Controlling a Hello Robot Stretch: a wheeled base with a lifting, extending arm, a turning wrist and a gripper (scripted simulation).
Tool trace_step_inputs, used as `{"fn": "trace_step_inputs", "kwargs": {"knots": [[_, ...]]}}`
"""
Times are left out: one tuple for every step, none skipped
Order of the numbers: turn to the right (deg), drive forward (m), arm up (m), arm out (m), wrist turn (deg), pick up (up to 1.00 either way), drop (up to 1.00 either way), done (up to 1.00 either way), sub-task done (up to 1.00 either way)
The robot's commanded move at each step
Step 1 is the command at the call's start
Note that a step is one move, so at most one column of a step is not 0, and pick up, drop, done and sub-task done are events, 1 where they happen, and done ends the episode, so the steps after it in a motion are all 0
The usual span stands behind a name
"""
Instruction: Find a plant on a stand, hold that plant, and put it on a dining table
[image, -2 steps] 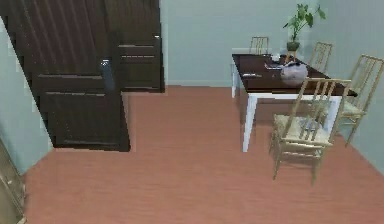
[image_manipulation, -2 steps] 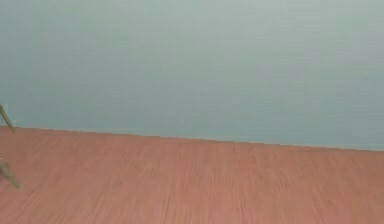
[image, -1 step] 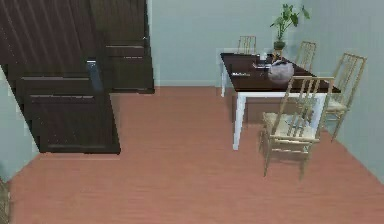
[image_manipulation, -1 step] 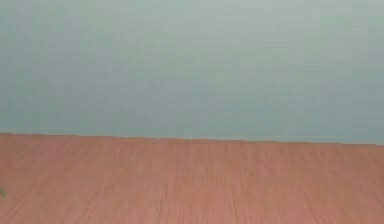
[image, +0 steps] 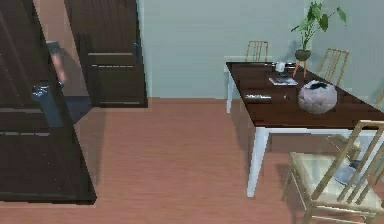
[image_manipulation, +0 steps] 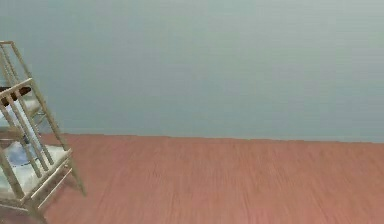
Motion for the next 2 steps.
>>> {"fn": "trace_step_inputs", "kwargs": {"knots": [[-6.0,0.00,0.00,0.00,0.0,0.00,0.00,0.00,0.00],[0.0,0.20,0.00,0.00,0.0,0.00,0.00,0.00,0.00]]}}
